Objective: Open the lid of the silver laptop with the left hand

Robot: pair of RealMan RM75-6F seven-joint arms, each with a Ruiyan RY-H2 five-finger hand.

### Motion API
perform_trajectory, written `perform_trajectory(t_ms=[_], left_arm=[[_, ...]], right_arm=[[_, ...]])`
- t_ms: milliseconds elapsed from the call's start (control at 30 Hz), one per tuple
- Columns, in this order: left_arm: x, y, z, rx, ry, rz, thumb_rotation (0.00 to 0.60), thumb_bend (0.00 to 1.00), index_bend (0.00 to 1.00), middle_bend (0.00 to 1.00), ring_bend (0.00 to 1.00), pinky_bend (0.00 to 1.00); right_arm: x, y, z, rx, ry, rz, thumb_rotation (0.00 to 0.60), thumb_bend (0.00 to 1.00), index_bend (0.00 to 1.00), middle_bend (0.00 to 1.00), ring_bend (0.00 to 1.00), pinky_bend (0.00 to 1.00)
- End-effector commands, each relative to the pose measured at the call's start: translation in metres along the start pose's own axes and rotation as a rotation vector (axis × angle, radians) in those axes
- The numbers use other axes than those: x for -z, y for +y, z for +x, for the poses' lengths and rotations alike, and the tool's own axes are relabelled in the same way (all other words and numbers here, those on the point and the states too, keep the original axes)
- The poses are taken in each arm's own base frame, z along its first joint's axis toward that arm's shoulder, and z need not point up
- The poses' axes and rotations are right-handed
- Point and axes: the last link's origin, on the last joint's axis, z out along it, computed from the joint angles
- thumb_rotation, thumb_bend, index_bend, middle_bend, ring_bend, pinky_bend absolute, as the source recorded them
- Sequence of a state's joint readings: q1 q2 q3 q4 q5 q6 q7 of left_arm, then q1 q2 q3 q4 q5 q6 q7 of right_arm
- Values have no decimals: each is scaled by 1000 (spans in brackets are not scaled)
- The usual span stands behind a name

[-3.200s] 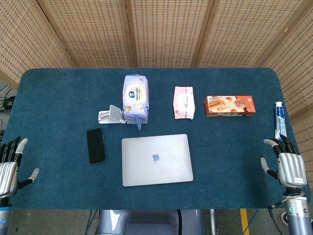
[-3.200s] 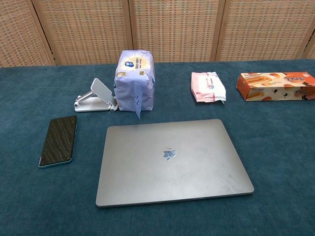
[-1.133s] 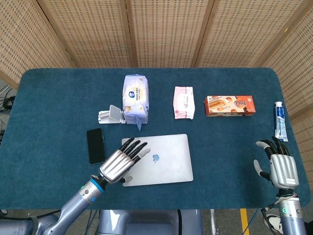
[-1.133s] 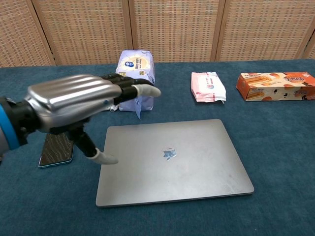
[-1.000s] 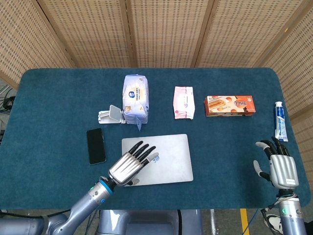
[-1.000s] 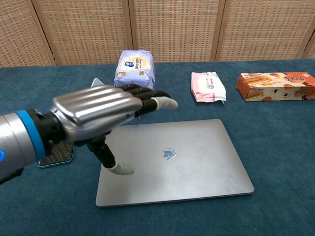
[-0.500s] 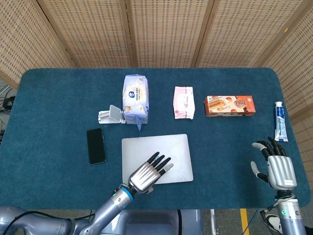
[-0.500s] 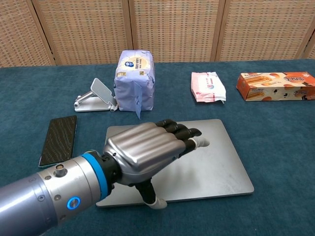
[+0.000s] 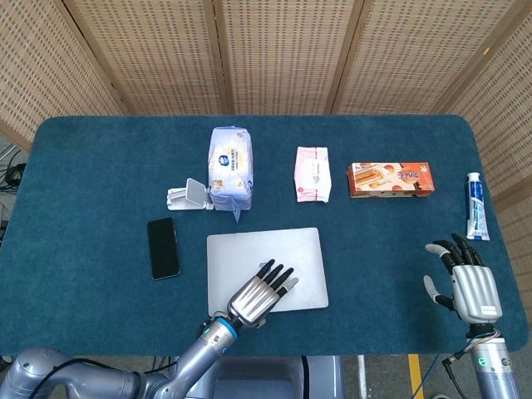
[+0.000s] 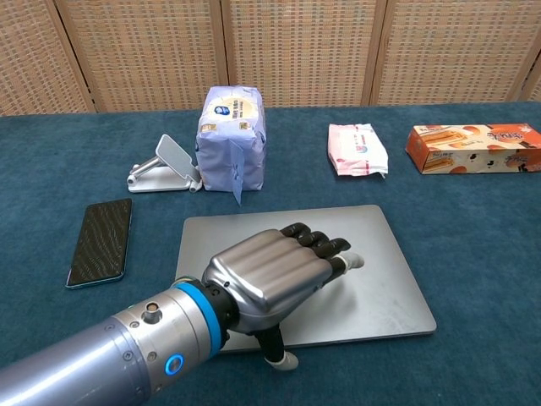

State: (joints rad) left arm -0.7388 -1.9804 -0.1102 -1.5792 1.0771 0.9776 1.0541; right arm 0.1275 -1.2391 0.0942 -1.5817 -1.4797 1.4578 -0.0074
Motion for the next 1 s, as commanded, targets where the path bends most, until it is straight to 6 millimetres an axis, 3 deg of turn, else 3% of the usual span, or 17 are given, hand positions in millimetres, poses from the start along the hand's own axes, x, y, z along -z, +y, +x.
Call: perform_trajectory(t_ms=[33, 1000], left_arm=[[-4, 2, -1, -6, 1, 3, 551, 153, 0, 0, 0, 0], [-21, 9, 0, -25, 27, 29, 552, 234, 0, 0, 0, 0]], right_arm=[[0, 1, 1, -2, 3, -3, 600, 414, 278, 242, 91, 171], [1, 11, 2, -4, 3, -28, 600, 414, 278, 242, 91, 172]])
